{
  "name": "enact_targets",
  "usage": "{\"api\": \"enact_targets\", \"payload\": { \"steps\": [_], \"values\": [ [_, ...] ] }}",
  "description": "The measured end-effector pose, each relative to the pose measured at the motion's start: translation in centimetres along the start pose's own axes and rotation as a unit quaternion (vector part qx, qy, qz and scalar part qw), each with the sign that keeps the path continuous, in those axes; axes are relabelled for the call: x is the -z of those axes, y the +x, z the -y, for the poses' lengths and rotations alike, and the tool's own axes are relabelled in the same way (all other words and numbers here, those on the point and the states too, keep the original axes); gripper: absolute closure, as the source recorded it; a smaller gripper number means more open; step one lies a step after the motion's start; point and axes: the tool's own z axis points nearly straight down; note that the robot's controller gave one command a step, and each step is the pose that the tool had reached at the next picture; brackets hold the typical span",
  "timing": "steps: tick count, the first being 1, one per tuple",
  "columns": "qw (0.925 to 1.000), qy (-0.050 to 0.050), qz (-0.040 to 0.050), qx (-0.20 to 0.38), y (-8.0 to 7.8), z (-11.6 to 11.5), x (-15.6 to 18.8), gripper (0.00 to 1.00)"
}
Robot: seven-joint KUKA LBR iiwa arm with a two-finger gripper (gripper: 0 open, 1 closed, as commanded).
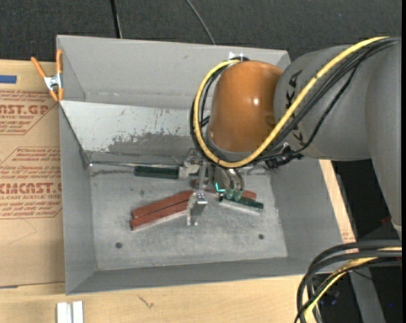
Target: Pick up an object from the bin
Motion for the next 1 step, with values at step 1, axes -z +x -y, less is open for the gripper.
{"api": "enact_targets", "payload": {
  "steps": [1],
  "values": [
    [1.0000,0.000,0.0037,-0.001,-0.17,0.04,0.46,0.00]
  ]
}}
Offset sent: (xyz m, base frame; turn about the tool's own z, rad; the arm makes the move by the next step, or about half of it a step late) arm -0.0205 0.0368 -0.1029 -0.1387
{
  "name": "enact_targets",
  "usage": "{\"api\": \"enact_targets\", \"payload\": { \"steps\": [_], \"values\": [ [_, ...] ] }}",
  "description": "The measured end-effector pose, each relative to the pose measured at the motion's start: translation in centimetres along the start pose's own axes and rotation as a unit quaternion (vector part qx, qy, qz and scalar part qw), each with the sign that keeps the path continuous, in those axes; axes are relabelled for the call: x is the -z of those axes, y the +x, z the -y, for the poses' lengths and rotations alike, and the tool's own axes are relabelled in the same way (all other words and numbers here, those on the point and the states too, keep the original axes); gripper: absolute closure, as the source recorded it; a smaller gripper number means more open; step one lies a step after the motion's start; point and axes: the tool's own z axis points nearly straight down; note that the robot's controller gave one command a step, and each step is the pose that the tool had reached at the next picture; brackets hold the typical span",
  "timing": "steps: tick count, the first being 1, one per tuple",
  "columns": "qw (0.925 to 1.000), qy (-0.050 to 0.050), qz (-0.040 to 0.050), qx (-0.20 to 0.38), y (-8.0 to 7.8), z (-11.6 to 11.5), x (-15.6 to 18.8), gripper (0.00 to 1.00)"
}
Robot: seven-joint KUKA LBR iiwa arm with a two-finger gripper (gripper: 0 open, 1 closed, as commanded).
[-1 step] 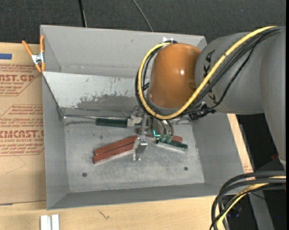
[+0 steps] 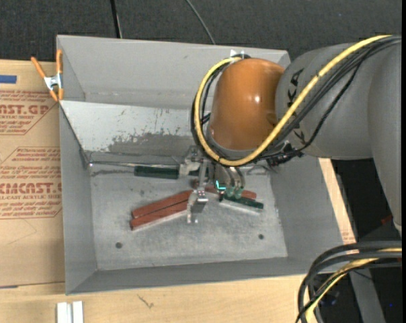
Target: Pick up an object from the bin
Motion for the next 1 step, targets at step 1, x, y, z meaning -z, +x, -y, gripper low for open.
{"api": "enact_targets", "payload": {
  "steps": [1],
  "values": [
    [0.9976,0.000,0.0011,0.070,1.98,-3.77,-10.24,1.00]
  ]
}}
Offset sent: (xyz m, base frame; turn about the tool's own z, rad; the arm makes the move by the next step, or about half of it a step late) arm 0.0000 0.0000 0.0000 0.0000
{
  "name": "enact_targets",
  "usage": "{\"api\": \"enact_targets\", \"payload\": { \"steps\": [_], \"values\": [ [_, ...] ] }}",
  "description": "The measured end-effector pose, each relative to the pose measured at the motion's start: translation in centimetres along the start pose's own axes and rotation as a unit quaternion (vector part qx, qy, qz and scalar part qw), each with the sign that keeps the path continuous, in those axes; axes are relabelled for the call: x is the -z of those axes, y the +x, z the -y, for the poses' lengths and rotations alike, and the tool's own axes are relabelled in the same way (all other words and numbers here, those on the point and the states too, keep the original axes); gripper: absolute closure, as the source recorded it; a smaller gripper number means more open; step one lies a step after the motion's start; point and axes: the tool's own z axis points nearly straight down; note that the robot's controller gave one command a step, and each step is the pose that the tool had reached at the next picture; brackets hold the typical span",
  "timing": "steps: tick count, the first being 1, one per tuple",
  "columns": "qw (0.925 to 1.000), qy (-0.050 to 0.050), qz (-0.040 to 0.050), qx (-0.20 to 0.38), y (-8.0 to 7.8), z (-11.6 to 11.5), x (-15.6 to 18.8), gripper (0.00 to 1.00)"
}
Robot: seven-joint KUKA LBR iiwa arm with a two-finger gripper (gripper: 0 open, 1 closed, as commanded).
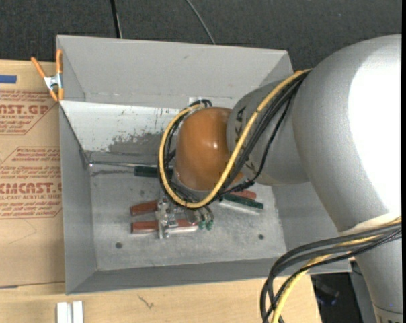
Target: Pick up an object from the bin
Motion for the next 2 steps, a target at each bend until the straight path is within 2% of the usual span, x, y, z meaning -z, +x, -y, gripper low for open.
{"api": "enact_targets", "payload": {
  "steps": [1,2],
  "values": [
    [1.0000,0.000,0.0000,0.000,0.0,0.0,0.0,1.00],
    [1.0000,0.000,-0.0005,-0.008,0.4,0.6,13.1,1.00]
  ]
}}
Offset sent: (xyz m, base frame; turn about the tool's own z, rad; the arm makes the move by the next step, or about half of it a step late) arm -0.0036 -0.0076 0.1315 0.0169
